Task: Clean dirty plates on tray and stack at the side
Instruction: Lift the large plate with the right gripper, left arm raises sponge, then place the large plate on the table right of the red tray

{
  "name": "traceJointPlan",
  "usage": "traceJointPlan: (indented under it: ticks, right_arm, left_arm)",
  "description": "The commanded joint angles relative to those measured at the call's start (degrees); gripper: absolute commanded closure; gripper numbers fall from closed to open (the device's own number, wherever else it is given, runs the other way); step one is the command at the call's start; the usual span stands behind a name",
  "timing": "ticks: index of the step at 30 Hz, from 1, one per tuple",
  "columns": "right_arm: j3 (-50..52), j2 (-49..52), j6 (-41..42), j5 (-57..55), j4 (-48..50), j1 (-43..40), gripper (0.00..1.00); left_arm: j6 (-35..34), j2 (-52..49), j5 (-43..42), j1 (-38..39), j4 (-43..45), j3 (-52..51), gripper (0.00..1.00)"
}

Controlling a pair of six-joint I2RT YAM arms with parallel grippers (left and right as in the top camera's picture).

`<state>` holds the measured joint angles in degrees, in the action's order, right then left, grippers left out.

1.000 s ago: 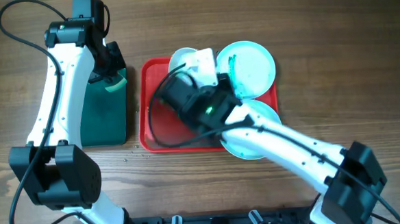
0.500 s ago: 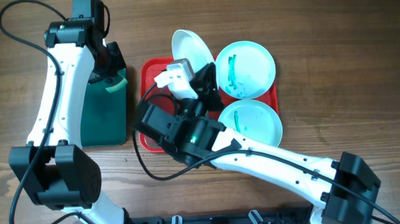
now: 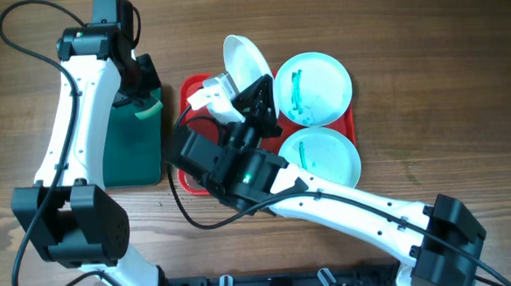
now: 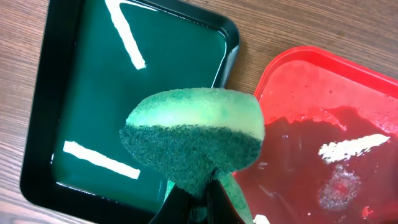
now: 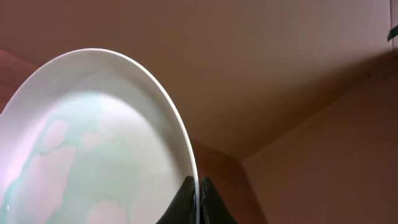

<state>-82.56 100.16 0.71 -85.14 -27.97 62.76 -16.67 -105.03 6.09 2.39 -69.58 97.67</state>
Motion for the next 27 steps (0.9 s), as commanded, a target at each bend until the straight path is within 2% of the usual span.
traceJointPlan:
  ticks: [1,3,4,9,13,17,20,27]
  right_arm:
    - [-0.6,-0.7,-0.8,-0.3,-0.3,0.4,0.96]
    - [-0.6,-0.7,-0.5,7.4,-3.9,0.4,0.96]
    - [-0.6,-0.7,1.0,15.4,-7.3,0.2,0.96]
    - [-0.6,-0.9,14.6,49.0,-16.3,-6.4,0.96]
    - [-0.6,-2.2,15.2,74.7,-17.3,-18.3,0.96]
    - [-0.6,-4.7,15.2,94.2,-16.7,-33.2,0.96]
    - [-0.6,-5.9,16.3,98.3,-17.4,-44.6,0.96]
    - [-0.5,-6.0,19.0,94.4,-22.9,-67.8,0.96]
  left_arm:
    - [-0.6,0.7,-0.3,-0.3,-0.4,0.8,0.96]
    - [-0.6,0.7,-0.3,-0.3,-0.4,0.8,0.96]
    - [-0.6,0.7,-0.3,-0.3,-0.4,0.8,0.96]
    - [-0.6,0.7,-0.3,-0.3,-0.7,0.8,0.96]
    - [-0.6,0.7,-0.3,-0.3,-1.0,0.8,0.96]
    - [-0.8,0.7,-1.0,-0.3,-1.0,0.8,0.96]
    - [-0.8,0.7,-1.6,-0.3,-1.0,0.8,0.96]
    - [-0.8,0.7,-1.6,-0.3,-1.0,0.8,0.96]
